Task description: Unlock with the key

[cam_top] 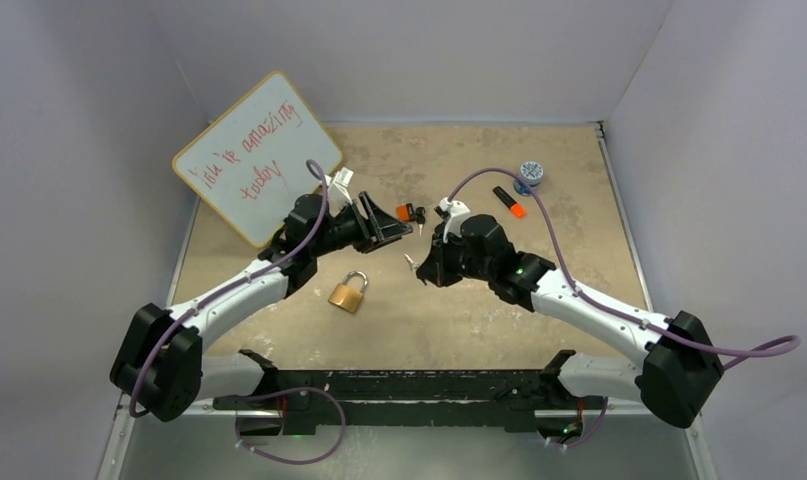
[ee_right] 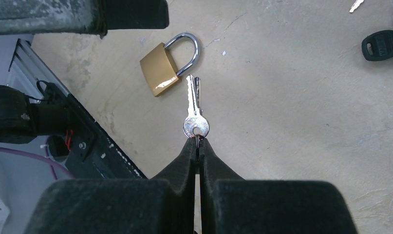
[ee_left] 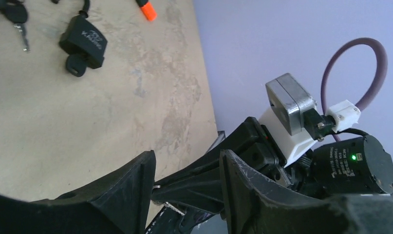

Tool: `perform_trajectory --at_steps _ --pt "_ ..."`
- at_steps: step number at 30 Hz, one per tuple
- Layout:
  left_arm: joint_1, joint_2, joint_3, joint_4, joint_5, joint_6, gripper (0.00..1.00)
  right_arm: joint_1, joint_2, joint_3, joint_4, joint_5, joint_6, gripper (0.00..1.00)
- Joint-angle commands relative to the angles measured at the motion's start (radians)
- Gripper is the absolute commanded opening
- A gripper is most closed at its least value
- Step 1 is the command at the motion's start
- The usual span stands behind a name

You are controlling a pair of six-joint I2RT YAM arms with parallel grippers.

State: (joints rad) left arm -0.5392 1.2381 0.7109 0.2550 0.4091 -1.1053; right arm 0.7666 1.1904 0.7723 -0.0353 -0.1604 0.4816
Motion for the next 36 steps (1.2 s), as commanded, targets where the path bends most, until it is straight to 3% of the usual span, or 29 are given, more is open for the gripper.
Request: perform_trajectory --at_steps 1,10,13,18,36 --pt "-0.008 0.055 -0.021 0.218 0.125 -0.038 0.51 -0.002 0.001 0.046 0.032 -0.027 0.011 0.00" --pt "-0.013 0.068 -0.043 0.191 0.083 -0.065 0.57 -0.002 -0.009 0.051 0.048 -0.016 0.024 0.00" --pt "-0.023 0.086 -0.055 0.227 0.107 -0.091 0.55 -0.003 -0.005 0.051 0.060 -0.024 0.028 0.00" --pt "-0.037 0.069 -0.050 0.149 0.035 -0.084 0.47 -0.002 -0.010 0.041 0.094 -0.055 0.049 0.00" --pt "-0.039 0.062 -0.054 0.124 -0.038 -0.094 0.51 -0.002 -0.061 -0.008 0.126 -0.076 0.050 0.00"
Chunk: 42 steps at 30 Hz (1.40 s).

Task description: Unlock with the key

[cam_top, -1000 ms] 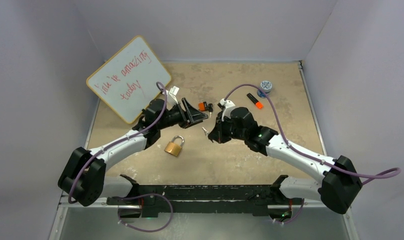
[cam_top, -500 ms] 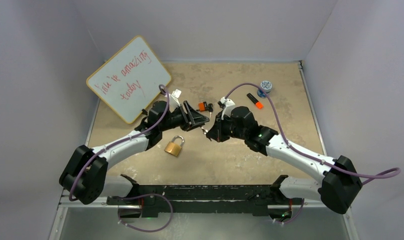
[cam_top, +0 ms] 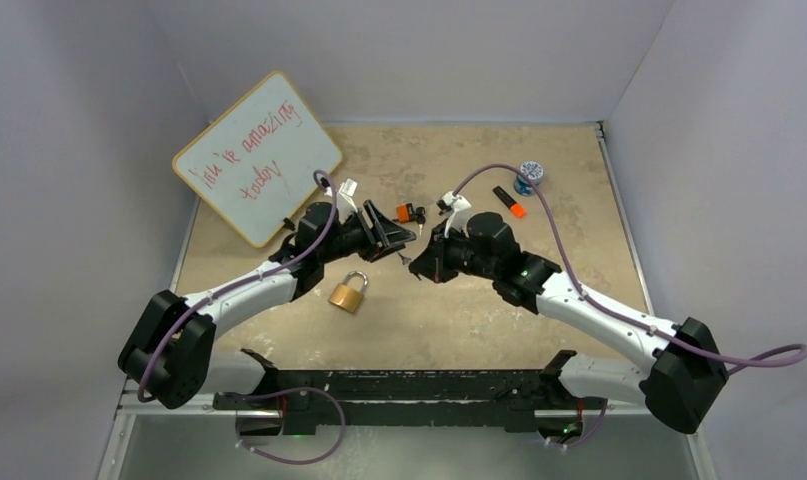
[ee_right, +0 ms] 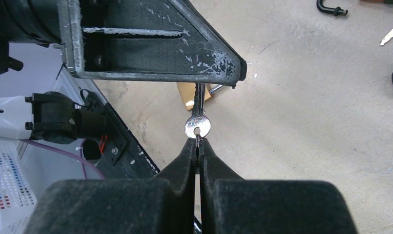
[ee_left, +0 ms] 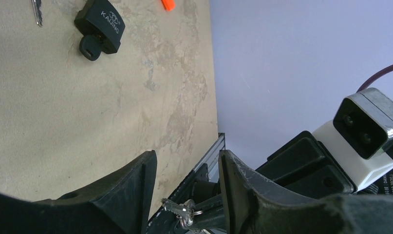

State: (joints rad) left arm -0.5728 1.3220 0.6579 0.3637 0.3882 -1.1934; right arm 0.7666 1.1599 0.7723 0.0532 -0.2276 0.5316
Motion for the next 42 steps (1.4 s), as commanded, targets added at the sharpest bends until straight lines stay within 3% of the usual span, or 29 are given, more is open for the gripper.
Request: perform_trajectory --at_steps 1,12,17,27,30,33,35,37,42 --pt "-0.005 -0.021 -0.003 0.016 -0.017 -0.009 0.51 -0.003 -0.030 -0.010 0.037 -0.008 -0.001 0.00" --pt "-0.005 -0.026 -0.036 0.058 0.038 -0.061 0.44 -0.003 0.009 0.022 0.002 0.091 0.020 0.00" --pt "-0.005 -0.056 -0.063 0.064 0.031 -0.073 0.33 -0.003 0.004 0.011 0.019 0.126 0.028 0.00" --pt "-0.005 -0.036 -0.065 0.114 0.051 -0.080 0.00 -0.002 0.004 -0.001 0.052 0.083 0.025 0.00" --pt "-0.005 -0.036 -0.066 0.119 0.044 -0.069 0.00 -0.003 0.005 -0.003 0.045 0.084 0.022 0.00" --pt "-0.005 -0.046 -0.065 0.117 0.039 -0.039 0.00 -0.005 -0.004 -0.003 0.021 0.101 0.027 0.42" --pt "-0.005 -0.053 -0.068 0.117 0.041 -0.004 0.00 -0.011 -0.026 -0.010 0.032 0.094 0.038 0.60" --pt "-0.005 -0.061 -0.064 0.117 0.052 0.042 0.00 -0.022 -0.052 -0.011 0.050 0.062 0.044 0.66" --pt "-0.004 -0.067 -0.048 0.118 0.117 0.111 0.00 -0.041 -0.072 0.023 0.059 0.012 0.042 0.64"
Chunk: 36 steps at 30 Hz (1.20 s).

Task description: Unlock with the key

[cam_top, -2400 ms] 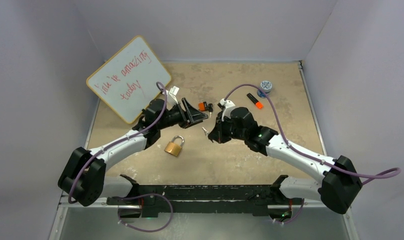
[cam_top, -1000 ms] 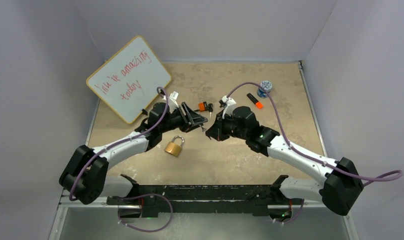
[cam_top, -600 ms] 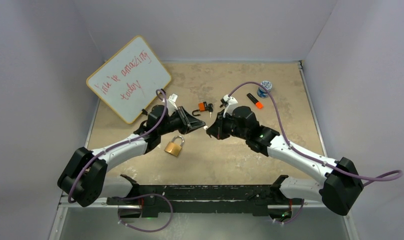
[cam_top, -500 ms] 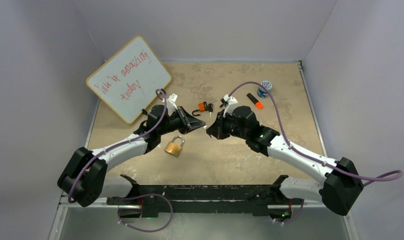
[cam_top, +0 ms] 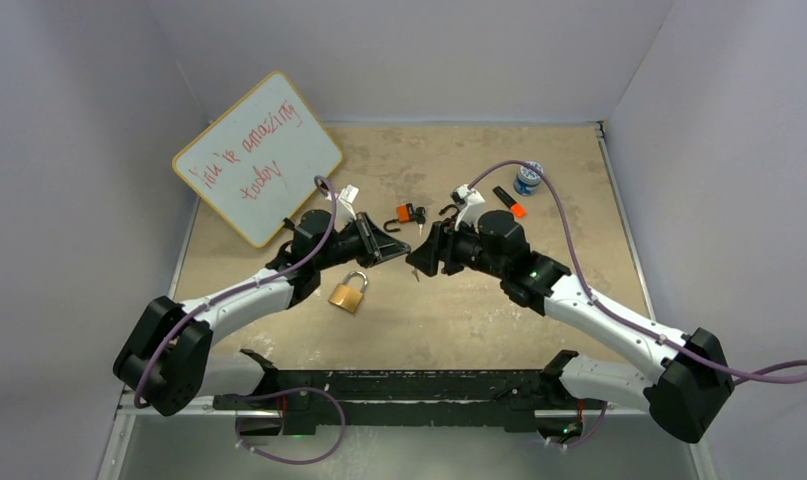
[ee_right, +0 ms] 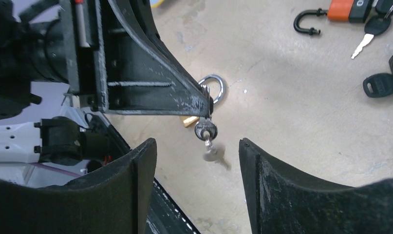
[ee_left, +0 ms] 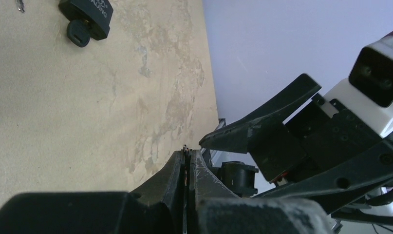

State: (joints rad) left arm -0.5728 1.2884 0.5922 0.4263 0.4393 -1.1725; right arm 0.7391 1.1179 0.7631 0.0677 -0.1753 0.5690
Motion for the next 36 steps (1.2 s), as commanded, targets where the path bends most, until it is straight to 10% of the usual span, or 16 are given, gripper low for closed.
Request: perform_trajectory --at_steps 1,14,21,32,36 --pt "-0.003 -0.034 0.025 0.055 0.079 0.096 0.00 -0.017 -0.026 0.039 0.038 -0.040 0.001 0.63" --pt "-0.001 -0.047 0.164 -0.086 0.163 0.198 0.00 -0.025 0.004 0.033 0.075 -0.226 -0.200 0.62" --pt "-0.003 -0.037 0.185 -0.077 0.166 0.180 0.00 -0.023 0.073 0.085 0.055 -0.265 -0.194 0.26" --pt "-0.002 -0.054 0.176 -0.075 0.120 0.149 0.00 -0.024 0.026 0.042 0.129 -0.205 -0.099 0.00" --pt "-0.001 -0.069 0.170 -0.106 0.061 0.135 0.24 -0.026 0.013 0.012 0.181 -0.200 -0.011 0.00"
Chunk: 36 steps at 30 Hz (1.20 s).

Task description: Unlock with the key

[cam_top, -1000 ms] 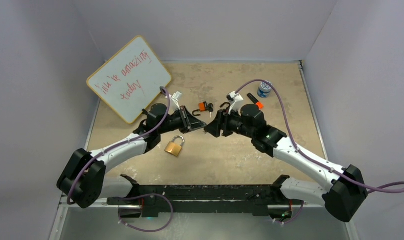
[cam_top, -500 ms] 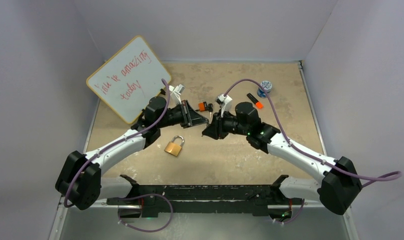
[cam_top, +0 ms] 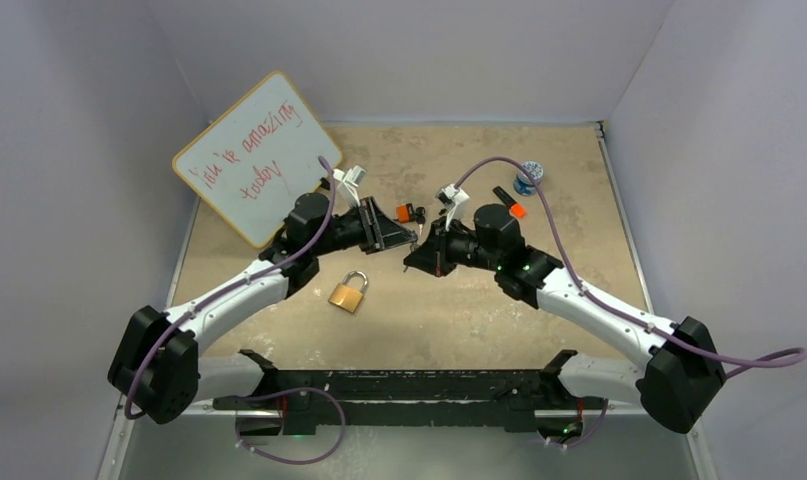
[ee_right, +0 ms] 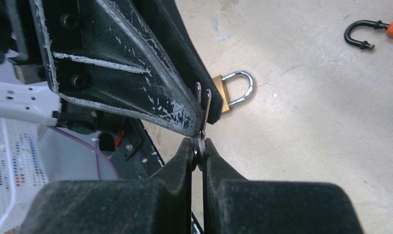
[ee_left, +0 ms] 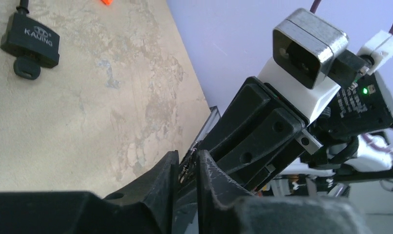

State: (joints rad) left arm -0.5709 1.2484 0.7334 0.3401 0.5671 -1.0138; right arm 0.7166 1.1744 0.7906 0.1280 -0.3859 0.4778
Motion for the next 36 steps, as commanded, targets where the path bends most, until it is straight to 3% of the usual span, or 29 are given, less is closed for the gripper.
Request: perform_trajectory --at_steps 1,4,7,12,15,19,23,31,36 --pt "-0.004 -0.036 0.024 -0.034 -0.090 -0.026 0.33 -0.003 -0.045 -0.020 0.129 0.011 0.106 0.00" --pt "-0.003 -0.064 0.003 -0.116 -0.195 -0.048 0.64 -0.006 -0.043 -0.010 0.125 0.052 0.208 0.00" --pt "-0.004 -0.135 -0.057 -0.119 -0.286 -0.089 0.83 -0.021 -0.023 0.018 0.081 0.125 0.359 0.00" --pt "-0.007 -0.244 -0.207 0.040 -0.361 -0.185 0.90 -0.042 0.053 0.107 -0.036 0.145 0.579 0.00" --pt "-0.008 -0.227 -0.255 0.099 -0.323 -0.231 0.85 -0.066 0.078 0.124 -0.008 0.116 0.666 0.00" --pt "-0.009 -0.165 -0.268 0.210 -0.241 -0.266 0.58 -0.081 0.102 0.134 0.043 0.078 0.729 0.00" --pt "-0.010 -0.141 -0.273 0.304 -0.224 -0.298 0.42 -0.091 0.116 0.127 0.078 0.038 0.759 0.00" --pt "-0.010 -0.110 -0.305 0.413 -0.222 -0.362 0.41 -0.100 0.117 0.097 0.125 0.002 0.762 0.00" --pt "-0.010 -0.096 -0.315 0.451 -0.220 -0.383 0.26 -0.101 0.124 0.085 0.145 -0.011 0.769 0.00"
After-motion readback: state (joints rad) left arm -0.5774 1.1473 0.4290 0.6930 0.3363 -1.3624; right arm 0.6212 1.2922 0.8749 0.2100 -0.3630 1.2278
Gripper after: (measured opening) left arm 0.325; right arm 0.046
